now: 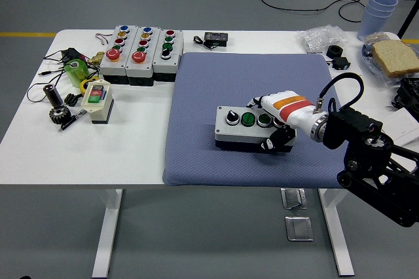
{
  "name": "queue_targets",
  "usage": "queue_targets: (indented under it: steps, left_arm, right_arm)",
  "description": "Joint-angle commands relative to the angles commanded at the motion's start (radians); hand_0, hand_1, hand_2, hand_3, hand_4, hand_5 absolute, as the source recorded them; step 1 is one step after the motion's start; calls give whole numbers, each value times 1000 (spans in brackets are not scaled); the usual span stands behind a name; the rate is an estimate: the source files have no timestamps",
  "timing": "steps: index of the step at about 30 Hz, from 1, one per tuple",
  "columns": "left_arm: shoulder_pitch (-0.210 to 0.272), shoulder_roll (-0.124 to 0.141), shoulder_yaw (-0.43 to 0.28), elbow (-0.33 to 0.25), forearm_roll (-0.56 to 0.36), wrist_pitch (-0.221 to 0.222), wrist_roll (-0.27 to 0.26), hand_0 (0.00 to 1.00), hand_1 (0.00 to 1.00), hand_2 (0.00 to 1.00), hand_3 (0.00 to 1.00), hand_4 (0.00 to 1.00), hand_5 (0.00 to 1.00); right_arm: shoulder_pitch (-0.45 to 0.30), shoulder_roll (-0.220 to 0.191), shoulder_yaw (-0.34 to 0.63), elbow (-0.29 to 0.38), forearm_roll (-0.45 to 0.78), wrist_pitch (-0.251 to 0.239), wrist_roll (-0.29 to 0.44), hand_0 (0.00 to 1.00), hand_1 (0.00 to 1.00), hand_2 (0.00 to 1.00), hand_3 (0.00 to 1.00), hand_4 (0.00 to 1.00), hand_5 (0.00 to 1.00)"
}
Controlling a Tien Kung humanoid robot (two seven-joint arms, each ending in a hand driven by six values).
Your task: Pick up the button,place it on the desk,press the button,press the button
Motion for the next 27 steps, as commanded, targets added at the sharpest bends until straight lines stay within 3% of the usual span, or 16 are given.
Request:
queue_targets:
  steps: [3, 5, 6, 11, 12, 17, 18, 27]
  left_arm:
    - [0, 0, -1, 0, 1, 0, 0, 651, 644, 637, 546, 300, 845]
    - [1, 0, -1, 0, 1, 0, 0, 651, 644, 637, 546, 300, 845]
    - [2, -1, -1, 0, 0, 0, 0, 651, 644, 637, 546, 301, 850]
    - [3, -1, 0, 0, 0, 0, 0, 651, 644, 637, 546, 301, 850]
    - [3, -1, 1, 0, 0, 0, 0, 651, 644, 637, 546, 298, 846]
    - [3, -2, 1, 0, 1, -1, -1, 651, 644, 637, 546, 298, 846]
    - [4, -2, 2, 0, 1, -1, -2, 651, 644, 637, 546, 299, 847]
    - [10, -4, 2, 0, 2, 1, -2, 651, 643, 636, 547, 297, 842]
  right_arm:
    - [3, 3, -6, -7, -44, 80, -25, 395, 249, 468, 609, 947, 388]
    - [2, 4, -5, -8, -63, 102, -29, 395, 249, 468, 609, 947, 388]
    - [2, 4, -5, -8, -74, 115, -35, 661, 534, 703, 847, 981, 383]
    - [1, 4, -3, -4, -87, 136, -56, 661, 534, 703, 847, 981, 383]
    - [1, 4, -2, -4, -88, 135, -56, 808, 644, 808, 988, 998, 375]
    - [0, 2, 5, -2, -106, 120, -52, 808, 644, 808, 988, 998, 375]
    - [-2, 1, 8, 1, -109, 120, -52, 874, 702, 868, 998, 998, 370]
    - [-28, -15, 53, 50, -106, 124, -58, 893, 717, 884, 998, 998, 367]
